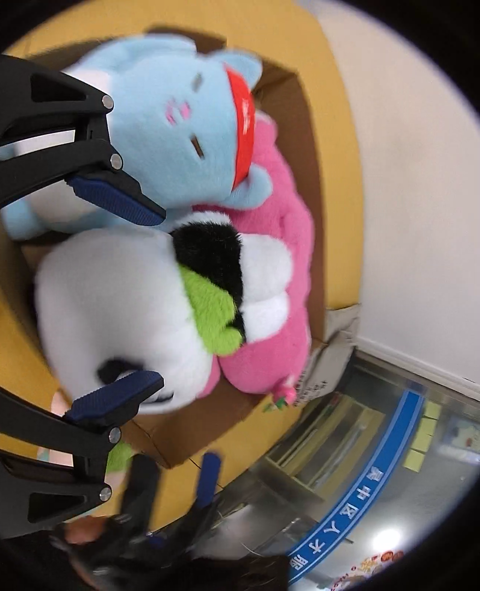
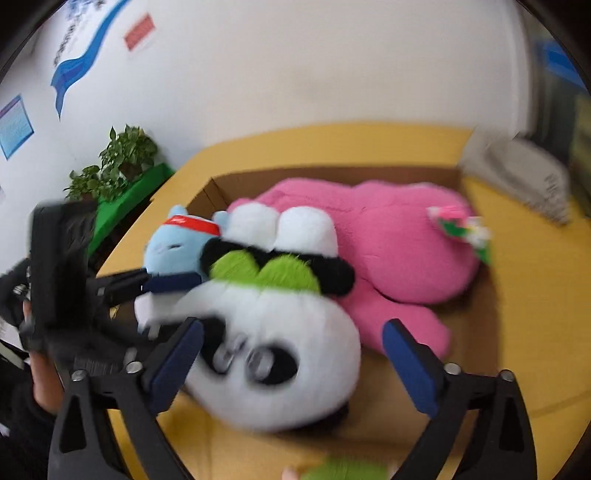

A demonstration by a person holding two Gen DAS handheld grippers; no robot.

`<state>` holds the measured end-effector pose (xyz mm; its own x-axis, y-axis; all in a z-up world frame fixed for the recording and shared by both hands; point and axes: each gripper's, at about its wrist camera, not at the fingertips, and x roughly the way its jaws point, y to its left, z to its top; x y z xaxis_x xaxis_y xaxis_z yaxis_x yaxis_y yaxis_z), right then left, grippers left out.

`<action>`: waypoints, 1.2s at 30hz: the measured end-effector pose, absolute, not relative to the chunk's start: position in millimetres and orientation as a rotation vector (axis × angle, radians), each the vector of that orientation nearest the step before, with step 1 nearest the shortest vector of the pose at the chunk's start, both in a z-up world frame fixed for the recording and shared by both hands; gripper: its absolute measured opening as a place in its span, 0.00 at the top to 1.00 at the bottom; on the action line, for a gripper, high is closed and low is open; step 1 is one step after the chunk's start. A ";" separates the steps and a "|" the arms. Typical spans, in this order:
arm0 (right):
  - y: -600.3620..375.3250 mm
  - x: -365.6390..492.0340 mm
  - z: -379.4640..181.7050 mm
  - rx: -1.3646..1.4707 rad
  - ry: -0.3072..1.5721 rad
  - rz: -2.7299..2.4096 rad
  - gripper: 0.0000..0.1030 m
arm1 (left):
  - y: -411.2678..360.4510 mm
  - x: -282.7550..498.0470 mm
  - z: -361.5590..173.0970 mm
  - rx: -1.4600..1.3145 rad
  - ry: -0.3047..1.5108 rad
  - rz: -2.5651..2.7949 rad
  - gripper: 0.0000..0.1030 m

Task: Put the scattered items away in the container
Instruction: 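Open both grippers and move toward the green-haired pink-and-teal plush, then close both grippers on the green-haired plush and lift it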

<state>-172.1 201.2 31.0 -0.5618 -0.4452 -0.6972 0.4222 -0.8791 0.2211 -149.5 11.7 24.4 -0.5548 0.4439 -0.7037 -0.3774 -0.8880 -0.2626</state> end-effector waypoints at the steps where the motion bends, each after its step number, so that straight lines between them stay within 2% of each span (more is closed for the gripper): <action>1: 201.2 -154.8 35.8 1.058 -0.031 -2.441 0.00 | 9.8 -137.7 32.5 -1.091 -0.110 2.444 0.20; 6: 197.5 -87.1 38.6 1.005 0.008 -2.555 0.00 | 2.0 -75.4 68.6 -0.918 -0.119 2.567 0.16; 12: 184.9 -46.1 37.4 1.014 0.068 -2.615 0.00 | -4.9 -25.9 79.8 -0.860 -0.138 2.627 0.16; 19: 169.4 -11.0 46.4 0.955 0.158 -2.629 0.00 | -10.4 -3.0 81.4 -0.853 -0.166 2.631 0.16; 36: 166.0 19.7 54.0 0.911 0.228 -2.662 0.00 | -3.4 6.1 81.0 -0.858 -0.178 2.595 0.16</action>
<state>19.7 166.0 54.0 -0.7467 -0.2445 -0.6186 0.3461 -0.9370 -0.0474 6.1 -3.4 81.0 -0.7316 0.4104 -0.5444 -0.3320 -0.9119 -0.2413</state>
